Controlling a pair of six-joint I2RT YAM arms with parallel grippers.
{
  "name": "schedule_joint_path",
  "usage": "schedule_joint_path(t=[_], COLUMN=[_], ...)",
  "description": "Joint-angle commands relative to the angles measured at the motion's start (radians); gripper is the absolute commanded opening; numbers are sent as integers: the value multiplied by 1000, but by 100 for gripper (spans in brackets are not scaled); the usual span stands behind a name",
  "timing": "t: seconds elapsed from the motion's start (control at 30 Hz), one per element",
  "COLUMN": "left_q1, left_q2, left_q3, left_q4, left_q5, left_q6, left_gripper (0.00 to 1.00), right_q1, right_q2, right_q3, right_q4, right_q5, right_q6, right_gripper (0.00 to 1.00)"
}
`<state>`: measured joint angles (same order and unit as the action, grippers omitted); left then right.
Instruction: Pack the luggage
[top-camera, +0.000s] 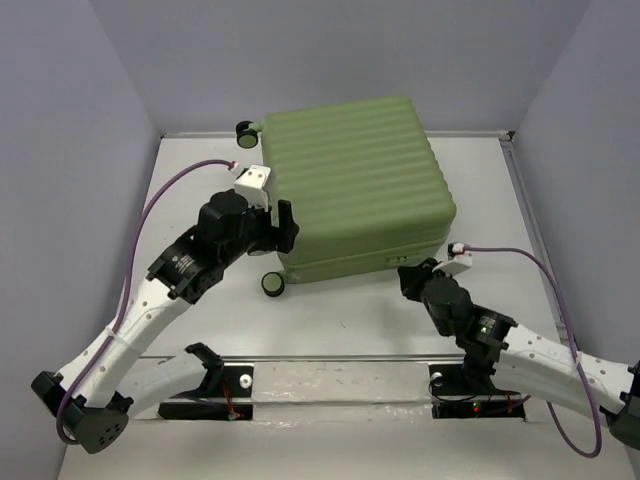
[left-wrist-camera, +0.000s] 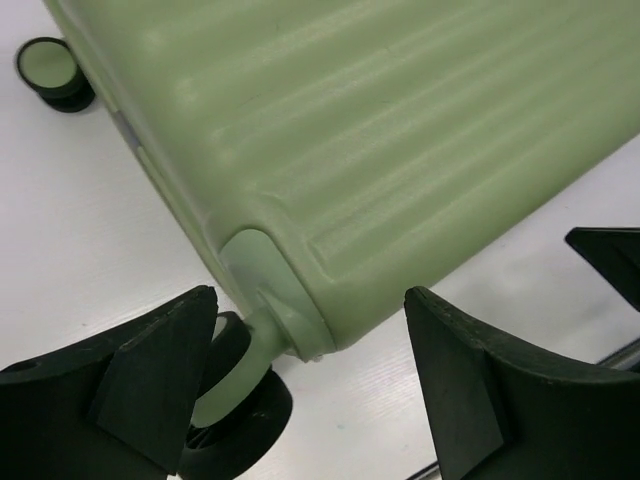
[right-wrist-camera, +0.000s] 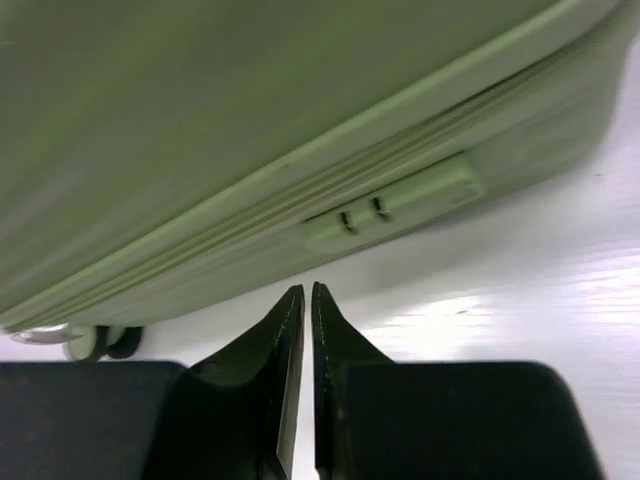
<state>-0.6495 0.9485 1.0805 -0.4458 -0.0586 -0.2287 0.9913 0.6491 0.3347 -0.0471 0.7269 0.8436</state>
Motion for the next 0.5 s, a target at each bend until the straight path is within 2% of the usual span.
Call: schedule_joint_path(t=[0.0, 0.17, 0.27, 0.33, 0.47], left_q1=[8, 16, 22, 22, 22], left_q2=[-19, -40, 7, 38, 59], left_q3=[-25, 22, 22, -5, -48], left_q4=[-70, -50, -70, -67, -45], left_q5=[-154, -296, -221, -112, 0], left_q6=[42, 40, 60, 63, 62], left_gripper=[89, 91, 91, 87, 79], right_q1=[-144, -270, -318, -351, -404], right_q2=[47, 122, 150, 167, 194], right_q3=[58, 95, 101, 109, 122], right_q4=[-63, -22, 4, 18, 36], right_q5=[-82, -190, -231, -253, -296], right_q6=[-78, -127, -150, -158, -184], right_gripper=[12, 11, 11, 11, 11])
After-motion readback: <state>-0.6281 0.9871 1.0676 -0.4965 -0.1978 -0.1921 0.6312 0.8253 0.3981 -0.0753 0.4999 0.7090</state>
